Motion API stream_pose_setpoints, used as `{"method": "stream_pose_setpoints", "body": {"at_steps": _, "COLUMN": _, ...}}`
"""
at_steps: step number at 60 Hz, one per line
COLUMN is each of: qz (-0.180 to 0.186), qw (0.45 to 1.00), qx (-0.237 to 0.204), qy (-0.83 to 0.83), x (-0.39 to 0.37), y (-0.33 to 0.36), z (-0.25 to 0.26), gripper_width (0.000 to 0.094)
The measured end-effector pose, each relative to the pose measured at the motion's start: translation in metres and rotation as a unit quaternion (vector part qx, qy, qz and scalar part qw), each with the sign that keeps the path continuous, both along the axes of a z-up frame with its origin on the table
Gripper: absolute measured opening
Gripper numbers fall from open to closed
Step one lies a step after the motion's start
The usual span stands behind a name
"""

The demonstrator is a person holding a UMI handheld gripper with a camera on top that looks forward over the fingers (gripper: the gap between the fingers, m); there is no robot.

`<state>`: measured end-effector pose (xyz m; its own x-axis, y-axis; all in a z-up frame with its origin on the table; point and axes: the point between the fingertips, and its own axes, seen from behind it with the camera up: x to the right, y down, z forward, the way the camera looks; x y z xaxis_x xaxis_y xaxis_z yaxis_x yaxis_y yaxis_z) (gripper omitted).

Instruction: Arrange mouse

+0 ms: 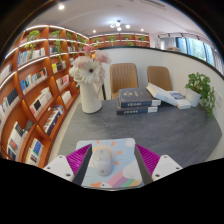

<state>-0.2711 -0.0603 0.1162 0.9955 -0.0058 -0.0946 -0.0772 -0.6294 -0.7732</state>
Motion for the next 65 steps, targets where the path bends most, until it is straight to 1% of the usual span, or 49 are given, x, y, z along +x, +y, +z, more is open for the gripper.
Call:
{"method": "stream_pose_setpoints", "body": {"at_steps": 6, "qz": -0.002, "qw": 1.0, "qx": 0.019, "qy": -0.006, "x": 0.038, "y": -0.015, "z": 0.045, "gripper_width": 0.085}}
{"method": "stream_pose_setpoints", "body": {"at_steps": 13, "qz": -0.007, "qw": 0.999, "qx": 0.031, "qy": -0.017, "x": 0.083, "y": -0.04, "z": 0.083, "gripper_width": 0.0832}}
{"method": "stream_pose_setpoints", "body": {"at_steps": 17, "qz": -0.011, "qw": 0.999, "qx": 0.038, "qy": -0.014, "x": 0.108, "y": -0.055, "z": 0.101, "gripper_width": 0.0832}}
{"method": "stream_pose_setpoints", "body": {"at_steps": 24, "qz": -0.007, "qw": 0.999, "qx": 0.048, "qy": -0.017, "x": 0.151, "y": -0.08, "z": 0.119, "gripper_width": 0.0833}}
{"method": "stream_pose_setpoints", "body": {"at_steps": 32, "qz": -0.007, "qw": 0.998, "qx": 0.052, "qy": -0.023, "x": 0.193, "y": -0.109, "z": 0.126, "gripper_width": 0.0832}}
{"method": "stream_pose_setpoints", "body": {"at_steps": 43, "qz": -0.01, "qw": 0.998, "qx": 0.05, "qy": -0.027, "x": 0.236, "y": -0.138, "z": 0.122, "gripper_width": 0.0829}}
{"method": "stream_pose_setpoints", "body": {"at_steps": 65, "qz": -0.025, "qw": 0.998, "qx": 0.05, "qy": -0.015, "x": 0.276, "y": -0.16, "z": 0.118, "gripper_width": 0.0829}}
